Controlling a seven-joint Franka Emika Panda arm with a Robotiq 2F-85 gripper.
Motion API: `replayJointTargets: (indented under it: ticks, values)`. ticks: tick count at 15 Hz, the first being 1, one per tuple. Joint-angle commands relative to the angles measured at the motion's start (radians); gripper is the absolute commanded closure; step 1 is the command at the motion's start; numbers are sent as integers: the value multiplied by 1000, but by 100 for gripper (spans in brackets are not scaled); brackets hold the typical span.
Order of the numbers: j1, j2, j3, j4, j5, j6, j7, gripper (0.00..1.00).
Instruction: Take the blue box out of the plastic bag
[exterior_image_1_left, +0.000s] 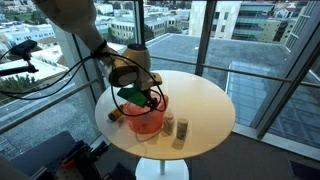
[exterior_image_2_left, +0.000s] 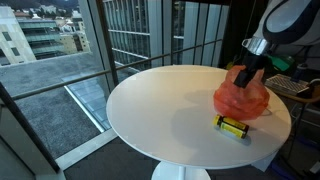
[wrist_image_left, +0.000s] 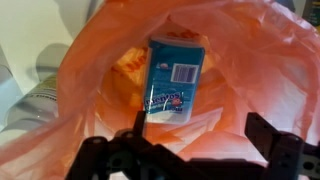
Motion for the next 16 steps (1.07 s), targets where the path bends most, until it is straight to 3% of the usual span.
replayJointTargets:
  ticks: [1, 16]
  values:
    - [-26, 20, 23, 21, -29, 18, 26, 0]
    - [-35, 32, 54, 44, -23, 19, 28, 0]
